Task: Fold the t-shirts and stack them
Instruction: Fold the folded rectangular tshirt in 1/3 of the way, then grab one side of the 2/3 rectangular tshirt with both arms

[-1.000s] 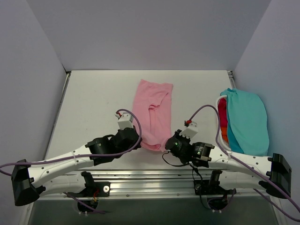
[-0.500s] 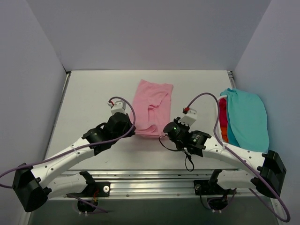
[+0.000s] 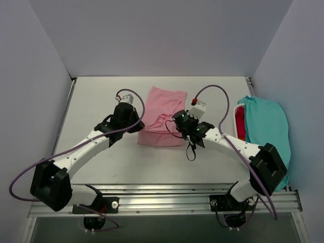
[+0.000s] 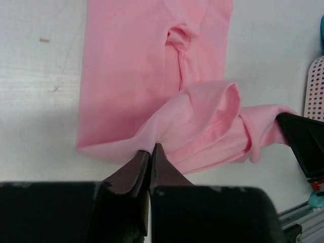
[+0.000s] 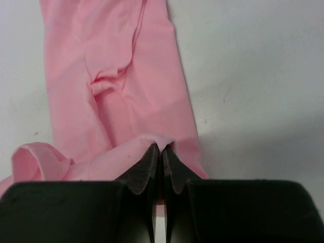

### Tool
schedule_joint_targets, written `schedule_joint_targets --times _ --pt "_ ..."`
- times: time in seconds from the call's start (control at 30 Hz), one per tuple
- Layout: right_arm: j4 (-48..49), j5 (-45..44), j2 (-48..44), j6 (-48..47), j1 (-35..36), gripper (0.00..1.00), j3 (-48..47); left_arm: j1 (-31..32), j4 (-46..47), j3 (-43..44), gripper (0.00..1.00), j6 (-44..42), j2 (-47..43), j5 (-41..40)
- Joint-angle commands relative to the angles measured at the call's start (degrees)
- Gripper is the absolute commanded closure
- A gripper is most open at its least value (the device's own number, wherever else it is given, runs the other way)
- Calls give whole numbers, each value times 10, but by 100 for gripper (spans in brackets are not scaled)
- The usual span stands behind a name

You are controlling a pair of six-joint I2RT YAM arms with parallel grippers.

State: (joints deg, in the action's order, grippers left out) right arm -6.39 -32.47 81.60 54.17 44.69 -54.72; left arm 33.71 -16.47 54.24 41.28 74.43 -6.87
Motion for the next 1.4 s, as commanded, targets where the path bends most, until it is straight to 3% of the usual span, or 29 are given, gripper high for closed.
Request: schedule_joint_targets --times 0.0,0.07,0.1,0.13,0.17,0.2,0.23,0.37,0.5,0.63,0.8,0.97,1.07,1.23,1.37 --pt "28 19 86 -48 -63 100 -76 -60 79 83 94 -43 82 93" --pt "12 22 171 -50 -92 100 -156 -87 91 134 89 -60 179 161" --pt "4 20 204 -56 -115 77 -190 -116 104 201 83 -67 216 201" --pt "-35 8 235 -52 -125 60 -228 -130 103 245 75 -70 260 238" --pt "-61 0 293 -46 -135 46 -309 -144 84 294 48 -65 347 311" --pt "-82 -6 317 -43 -142 15 -344 -158 79 343 18 -60 390 345" --pt "-110 -17 334 -43 -151 4 -375 -174 66 441 6 -59 432 366" --pt "-135 -23 350 -39 -158 0 -449 -196 24 590 6 -31 569 412" --pt "-139 -42 306 -43 -146 0 -443 -204 66 575 6 -29 549 431" --pt "-112 -45 216 -36 -132 0 -348 -225 80 519 6 -29 485 420" --pt "-42 -23 95 -14 -99 0 -149 -230 53 368 6 -59 367 348" --pt "57 41 19 8 -87 2 21 -226 99 142 6 -53 264 281" --pt "88 48 -3 16 -74 4 90 -219 133 51 6 -43 199 257" --pt "107 35 0 30 -52 4 136 -206 183 -87 6 -25 124 233" --pt "140 39 29 34 -53 4 144 -203 213 -133 6 -9 116 234"
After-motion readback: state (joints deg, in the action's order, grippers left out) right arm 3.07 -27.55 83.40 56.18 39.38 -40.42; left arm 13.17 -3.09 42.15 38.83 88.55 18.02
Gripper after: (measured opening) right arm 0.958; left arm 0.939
